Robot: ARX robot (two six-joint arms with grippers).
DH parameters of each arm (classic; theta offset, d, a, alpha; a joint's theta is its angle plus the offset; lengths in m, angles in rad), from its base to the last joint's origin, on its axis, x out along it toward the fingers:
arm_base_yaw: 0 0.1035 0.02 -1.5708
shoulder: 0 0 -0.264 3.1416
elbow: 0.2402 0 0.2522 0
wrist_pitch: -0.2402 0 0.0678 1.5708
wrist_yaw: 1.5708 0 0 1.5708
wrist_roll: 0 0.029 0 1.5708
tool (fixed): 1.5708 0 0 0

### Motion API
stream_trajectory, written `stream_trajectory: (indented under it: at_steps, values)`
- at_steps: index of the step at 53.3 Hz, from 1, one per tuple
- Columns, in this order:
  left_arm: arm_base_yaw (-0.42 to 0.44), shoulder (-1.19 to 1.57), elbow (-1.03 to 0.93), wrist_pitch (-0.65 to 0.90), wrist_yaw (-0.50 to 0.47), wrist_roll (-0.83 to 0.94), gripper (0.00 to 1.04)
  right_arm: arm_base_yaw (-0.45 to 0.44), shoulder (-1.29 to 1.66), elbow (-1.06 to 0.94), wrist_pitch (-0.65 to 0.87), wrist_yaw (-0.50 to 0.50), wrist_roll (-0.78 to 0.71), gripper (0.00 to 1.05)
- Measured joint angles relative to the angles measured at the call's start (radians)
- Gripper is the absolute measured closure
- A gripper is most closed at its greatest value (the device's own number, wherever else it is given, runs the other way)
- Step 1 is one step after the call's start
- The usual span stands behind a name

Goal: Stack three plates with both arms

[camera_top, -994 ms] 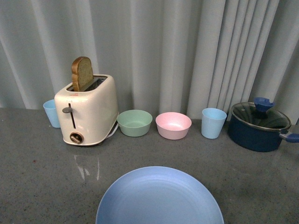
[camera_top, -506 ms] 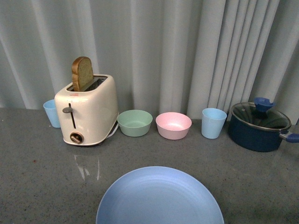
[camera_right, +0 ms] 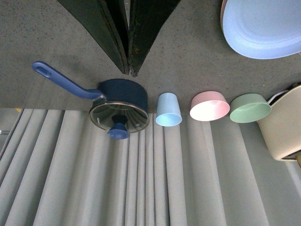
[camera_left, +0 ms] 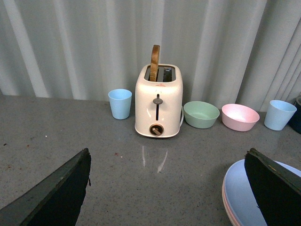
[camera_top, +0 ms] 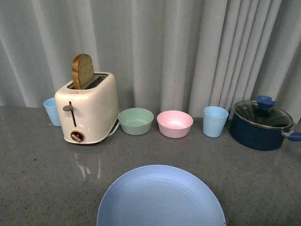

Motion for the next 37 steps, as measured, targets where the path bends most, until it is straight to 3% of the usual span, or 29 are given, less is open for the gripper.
stream_trajectory:
  at_steps: [37]
  values:
    - [0.000,0.000,0.000,0.000,0.000,0.000,0.07,0.000,-0.308,0.000,-0.296,0.000,0.000,1.02]
